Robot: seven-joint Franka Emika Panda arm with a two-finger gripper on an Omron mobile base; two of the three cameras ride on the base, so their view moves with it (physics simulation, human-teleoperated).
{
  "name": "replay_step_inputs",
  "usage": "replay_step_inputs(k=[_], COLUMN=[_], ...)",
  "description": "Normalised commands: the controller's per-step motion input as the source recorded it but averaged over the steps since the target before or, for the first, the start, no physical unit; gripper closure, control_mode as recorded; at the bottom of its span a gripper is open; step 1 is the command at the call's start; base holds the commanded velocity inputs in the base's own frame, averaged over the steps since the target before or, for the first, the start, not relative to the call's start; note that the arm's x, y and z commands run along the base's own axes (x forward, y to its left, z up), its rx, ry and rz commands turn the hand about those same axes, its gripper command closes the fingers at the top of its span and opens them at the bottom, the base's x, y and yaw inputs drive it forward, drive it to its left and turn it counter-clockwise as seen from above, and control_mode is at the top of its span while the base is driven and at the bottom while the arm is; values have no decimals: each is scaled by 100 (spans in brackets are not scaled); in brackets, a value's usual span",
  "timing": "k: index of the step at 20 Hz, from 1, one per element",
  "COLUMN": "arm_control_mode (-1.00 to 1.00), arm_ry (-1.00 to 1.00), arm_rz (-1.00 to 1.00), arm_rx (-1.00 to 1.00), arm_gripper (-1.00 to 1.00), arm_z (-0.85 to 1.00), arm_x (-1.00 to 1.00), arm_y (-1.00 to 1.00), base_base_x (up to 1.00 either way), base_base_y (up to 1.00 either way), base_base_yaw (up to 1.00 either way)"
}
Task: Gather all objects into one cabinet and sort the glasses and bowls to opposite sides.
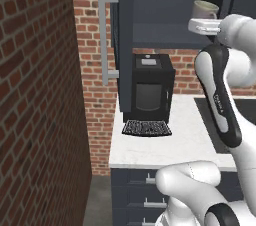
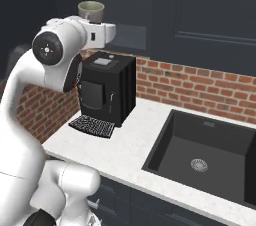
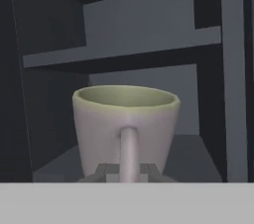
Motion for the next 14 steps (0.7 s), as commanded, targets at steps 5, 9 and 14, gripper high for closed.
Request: replay_step_inputs(k=[5, 9, 14], arm_control_mode=[-100, -100, -100], arm_ry=[17, 23, 0], arm_rz=[4, 5, 0], arm_rx=[0, 0, 0], arm_gripper=[100, 100, 100], arm_z=[0, 0, 0], arm_x=[-90, -83, -68], arm_y=[-1, 0, 0], base_base_x=[0, 0, 0], base_base_y=[0, 0, 0], base_base_yaw=[0, 0, 0])
